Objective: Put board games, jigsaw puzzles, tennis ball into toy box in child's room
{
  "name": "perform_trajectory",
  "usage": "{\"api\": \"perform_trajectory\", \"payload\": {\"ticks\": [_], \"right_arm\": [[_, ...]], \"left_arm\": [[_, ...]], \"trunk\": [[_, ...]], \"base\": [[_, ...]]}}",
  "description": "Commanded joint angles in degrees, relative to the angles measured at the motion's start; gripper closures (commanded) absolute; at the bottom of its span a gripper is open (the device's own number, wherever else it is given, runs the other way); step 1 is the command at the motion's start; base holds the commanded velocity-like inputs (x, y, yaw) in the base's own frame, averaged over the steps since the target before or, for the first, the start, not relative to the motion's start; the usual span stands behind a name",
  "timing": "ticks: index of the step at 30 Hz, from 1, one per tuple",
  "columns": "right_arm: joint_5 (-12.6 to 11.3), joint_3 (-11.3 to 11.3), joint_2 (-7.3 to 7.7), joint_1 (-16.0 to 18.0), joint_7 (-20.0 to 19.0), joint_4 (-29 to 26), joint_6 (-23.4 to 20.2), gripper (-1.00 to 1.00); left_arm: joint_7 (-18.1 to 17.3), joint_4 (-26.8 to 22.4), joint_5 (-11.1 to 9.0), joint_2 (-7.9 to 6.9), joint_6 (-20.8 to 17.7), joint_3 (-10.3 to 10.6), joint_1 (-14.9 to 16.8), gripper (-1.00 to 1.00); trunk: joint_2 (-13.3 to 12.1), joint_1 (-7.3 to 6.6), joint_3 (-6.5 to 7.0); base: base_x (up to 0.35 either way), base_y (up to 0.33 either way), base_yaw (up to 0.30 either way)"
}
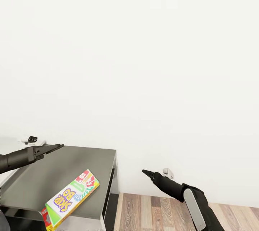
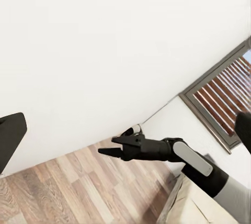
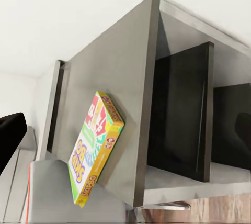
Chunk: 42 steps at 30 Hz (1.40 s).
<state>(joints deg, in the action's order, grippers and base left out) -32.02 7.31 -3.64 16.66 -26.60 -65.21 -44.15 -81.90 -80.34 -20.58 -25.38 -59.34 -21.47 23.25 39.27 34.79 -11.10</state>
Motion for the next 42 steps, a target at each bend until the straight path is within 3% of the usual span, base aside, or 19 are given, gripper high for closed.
{"api": "perform_trajectory", "payload": {"ticks": [1, 4, 12, 29, 34, 37, 40, 42], "right_arm": [[-0.03, 0.21, -0.08, 0.12, -0.12, 0.12, -0.52, -1.00], [-0.11, 0.24, -0.17, 0.40, -0.06, 1.36, -1.38, -1.00], [-0.23, 0.09, -1.04, 0.52, -0.17, 1.99, -2.24, -1.00], [-0.19, -0.12, -1.30, 0.48, -0.04, 2.02, -2.37, -1.00], [-0.21, -0.26, -2.68, 0.50, 0.10, 2.05, -4.81, -1.00], [-0.21, -0.27, -4.46, 0.49, 0.19, 2.09, -5.96, -1.00], [-0.13, -0.34, -6.36, 0.48, 0.28, 2.30, -6.03, -1.00], [-0.10, -0.39, -6.36, 0.48, 0.30, 2.65, -5.96, -1.00]], "left_arm": [[-0.64, -0.06, -0.07, -0.02, -0.60, 0.01, 0.04, -1.00], [-3.61, -0.21, 0.34, -0.05, -0.60, -0.02, 0.04, -1.00], [-5.28, -0.26, 0.54, -0.12, -0.60, -0.06, 0.04, -1.00], [-5.47, -0.62, 0.27, -0.64, -0.64, 0.17, 0.04, -1.00], [-5.96, -1.77, 0.00, -0.57, -0.66, 1.73, 0.51, -1.00], [-6.04, -2.32, 0.02, -0.58, -0.66, 2.39, 0.99, -1.00], [-5.98, -2.49, 0.33, -0.50, -0.66, 5.81, 2.49, -1.00], [-5.94, -2.43, 0.35, -0.52, -0.66, 8.06, 3.79, -1.00]], "trunk": [[0.49, 0.22, -0.28], [0.49, 0.22, -0.28], [0.49, 0.22, -0.28], [7.31, 3.95, -3.33], [9.32, 5.05, -4.23], [10.52, 5.71, -4.77], [11.72, 6.37, -5.31], [12.53, 6.81, -5.66]], "base": [[-0.212, 0.000, 0.000], [-0.225, 0.000, 0.000], [-0.047, 0.000, 0.000], [-0.095, 0.035, 0.000], [-0.001, 0.001, 0.000], [0.000, 0.000, 0.000], [0.000, 0.000, 0.000], [0.000, 0.000, 0.000]]}}
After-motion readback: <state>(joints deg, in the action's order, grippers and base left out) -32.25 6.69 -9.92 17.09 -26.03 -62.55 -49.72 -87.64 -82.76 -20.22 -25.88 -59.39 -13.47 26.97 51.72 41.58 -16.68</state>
